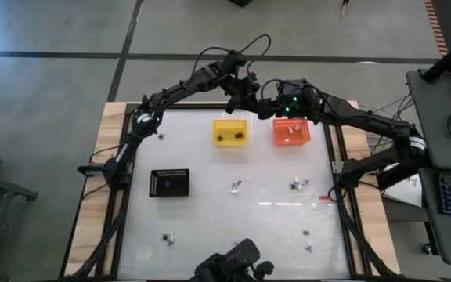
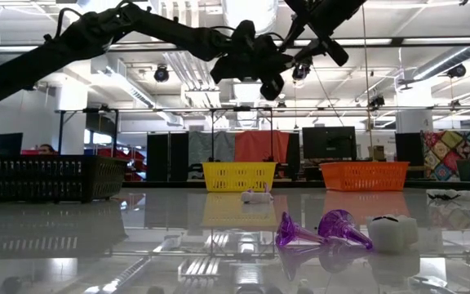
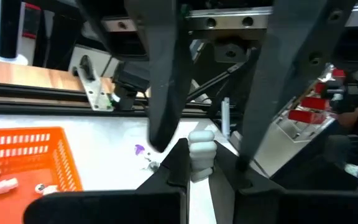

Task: Sort Halloween decoration
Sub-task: Put the white skeleton toy into the orange basket

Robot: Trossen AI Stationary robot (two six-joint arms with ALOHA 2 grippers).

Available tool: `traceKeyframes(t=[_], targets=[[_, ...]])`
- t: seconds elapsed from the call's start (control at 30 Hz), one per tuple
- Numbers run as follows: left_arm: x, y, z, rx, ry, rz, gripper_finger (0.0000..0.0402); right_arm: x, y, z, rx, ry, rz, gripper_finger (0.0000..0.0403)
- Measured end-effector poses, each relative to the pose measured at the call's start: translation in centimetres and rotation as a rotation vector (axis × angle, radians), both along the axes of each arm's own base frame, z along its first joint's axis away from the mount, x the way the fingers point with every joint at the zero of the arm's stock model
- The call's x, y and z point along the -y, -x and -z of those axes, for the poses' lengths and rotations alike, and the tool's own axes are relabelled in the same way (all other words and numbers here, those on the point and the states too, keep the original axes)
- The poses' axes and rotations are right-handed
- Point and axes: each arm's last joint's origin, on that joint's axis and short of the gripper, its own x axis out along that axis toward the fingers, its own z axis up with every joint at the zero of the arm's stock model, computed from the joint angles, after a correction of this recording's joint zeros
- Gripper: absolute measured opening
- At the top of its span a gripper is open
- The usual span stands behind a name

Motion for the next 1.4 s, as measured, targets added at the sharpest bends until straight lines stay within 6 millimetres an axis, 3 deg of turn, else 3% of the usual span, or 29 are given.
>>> traceKeyframes(t=[0.4,0.9,1.4], targets=[[-0.4,0.2,0.1,-0.009,0.001,-0.019,0.0007,-0.2,0.3,0.2,-0.030,-0.012,-0.023,0.0140],[-0.5,0.2,0.1,-0.021,0.009,-0.032,0.0007,0.2,-0.5,0.9,-0.063,0.011,-0.012,0.0014],[-0.4,0.3,0.2,-0.034,0.031,-0.021,0.0016,0.1,-0.2,0.3,-0.064,0.049,-0.036,0.0009]])
